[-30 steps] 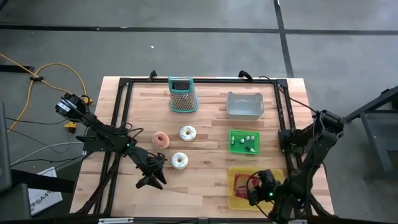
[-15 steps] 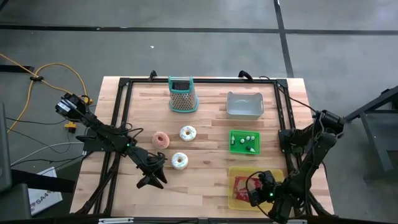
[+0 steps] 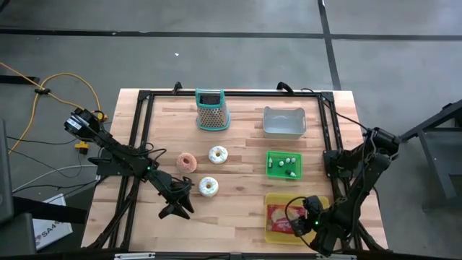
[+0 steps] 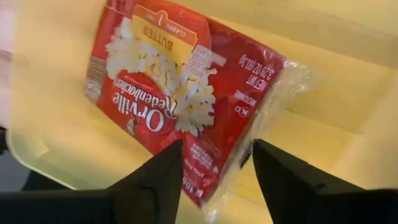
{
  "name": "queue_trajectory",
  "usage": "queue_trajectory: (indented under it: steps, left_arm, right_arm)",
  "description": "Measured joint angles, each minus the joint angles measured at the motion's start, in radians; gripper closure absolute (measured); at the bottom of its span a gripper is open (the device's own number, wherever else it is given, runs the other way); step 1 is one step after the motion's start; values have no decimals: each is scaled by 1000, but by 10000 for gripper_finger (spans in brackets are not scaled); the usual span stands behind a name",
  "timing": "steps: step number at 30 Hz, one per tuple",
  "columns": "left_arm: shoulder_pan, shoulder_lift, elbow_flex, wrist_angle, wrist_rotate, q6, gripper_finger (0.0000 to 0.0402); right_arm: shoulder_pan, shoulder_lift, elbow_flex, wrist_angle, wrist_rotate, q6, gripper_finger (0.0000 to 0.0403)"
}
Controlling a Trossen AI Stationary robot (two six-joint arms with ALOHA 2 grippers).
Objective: Pick & Place Food Item
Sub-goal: Put the red popcorn bag into the yellow bin, then put the bottom white donut into the gray bin
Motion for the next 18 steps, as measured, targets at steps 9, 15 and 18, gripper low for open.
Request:
queue_trajectory:
  steps: [9,15,18]
  left_arm:
    - [0,0,0,0,0,0,240]
    - [0,0,0,0,1,0,240]
    - [0,0,0,0,1,0,240]
  right_arm:
    - [-2,-44,0,-34,-31,-8,201]
    - [-3,-64,1,-42,10,-8,202]
    - [-3,-64,1,-38,25,-25,202]
